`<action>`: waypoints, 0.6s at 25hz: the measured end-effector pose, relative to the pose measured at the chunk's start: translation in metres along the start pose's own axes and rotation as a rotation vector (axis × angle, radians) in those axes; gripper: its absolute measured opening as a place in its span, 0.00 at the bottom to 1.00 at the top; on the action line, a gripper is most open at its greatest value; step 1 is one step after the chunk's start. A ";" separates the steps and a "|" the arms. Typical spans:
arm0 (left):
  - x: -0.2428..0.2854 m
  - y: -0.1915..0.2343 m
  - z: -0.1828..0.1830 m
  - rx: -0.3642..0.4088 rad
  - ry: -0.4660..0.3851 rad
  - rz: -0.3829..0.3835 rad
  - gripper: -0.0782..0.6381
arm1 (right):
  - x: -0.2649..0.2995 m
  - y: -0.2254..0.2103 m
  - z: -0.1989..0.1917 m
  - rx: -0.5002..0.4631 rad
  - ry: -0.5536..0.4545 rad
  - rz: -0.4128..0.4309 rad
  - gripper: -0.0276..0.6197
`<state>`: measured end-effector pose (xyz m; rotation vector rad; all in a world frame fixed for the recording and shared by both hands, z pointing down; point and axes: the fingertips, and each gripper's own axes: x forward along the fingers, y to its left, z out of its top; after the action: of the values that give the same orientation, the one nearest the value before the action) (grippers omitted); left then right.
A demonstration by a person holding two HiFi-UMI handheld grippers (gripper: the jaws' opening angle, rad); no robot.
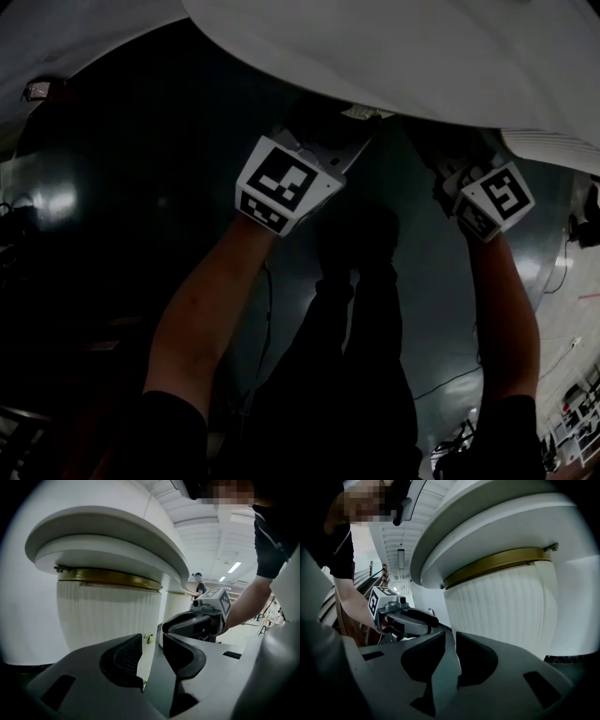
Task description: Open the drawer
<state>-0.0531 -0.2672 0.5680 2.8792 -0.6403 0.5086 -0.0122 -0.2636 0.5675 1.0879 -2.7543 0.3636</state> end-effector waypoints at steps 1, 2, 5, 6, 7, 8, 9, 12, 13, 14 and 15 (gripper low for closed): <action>0.004 -0.001 0.000 0.008 0.004 -0.004 0.30 | 0.001 -0.001 0.000 -0.002 -0.003 -0.001 0.11; 0.008 -0.002 -0.001 0.016 0.007 -0.009 0.30 | 0.001 -0.001 -0.001 -0.004 -0.004 -0.002 0.16; 0.022 -0.007 -0.001 0.048 0.017 -0.020 0.31 | -0.001 -0.005 -0.004 -0.037 0.013 -0.003 0.18; 0.025 -0.007 -0.002 0.054 0.020 -0.024 0.31 | 0.000 -0.008 -0.005 -0.054 0.023 -0.003 0.18; 0.027 -0.007 -0.002 0.055 0.020 -0.028 0.31 | 0.001 -0.010 -0.007 -0.069 0.032 -0.003 0.18; 0.028 -0.005 -0.003 0.052 0.018 -0.033 0.31 | 0.003 -0.011 -0.008 -0.083 0.043 -0.002 0.18; 0.028 -0.004 -0.003 0.047 0.015 -0.037 0.31 | 0.005 -0.012 -0.010 -0.096 0.054 -0.001 0.18; 0.028 0.000 -0.008 0.048 0.020 -0.048 0.30 | 0.010 -0.014 -0.014 -0.126 0.078 0.002 0.18; 0.030 0.001 -0.009 0.051 0.025 -0.051 0.30 | 0.011 -0.015 -0.014 -0.130 0.078 0.003 0.17; 0.033 0.001 -0.010 0.052 0.028 -0.051 0.29 | 0.012 -0.016 -0.015 -0.131 0.078 0.004 0.17; 0.035 0.002 -0.011 0.054 0.030 -0.049 0.28 | 0.013 -0.017 -0.015 -0.131 0.077 0.007 0.17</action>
<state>-0.0270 -0.2799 0.5907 2.9231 -0.5578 0.5700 -0.0091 -0.2792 0.5877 1.0106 -2.6727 0.2181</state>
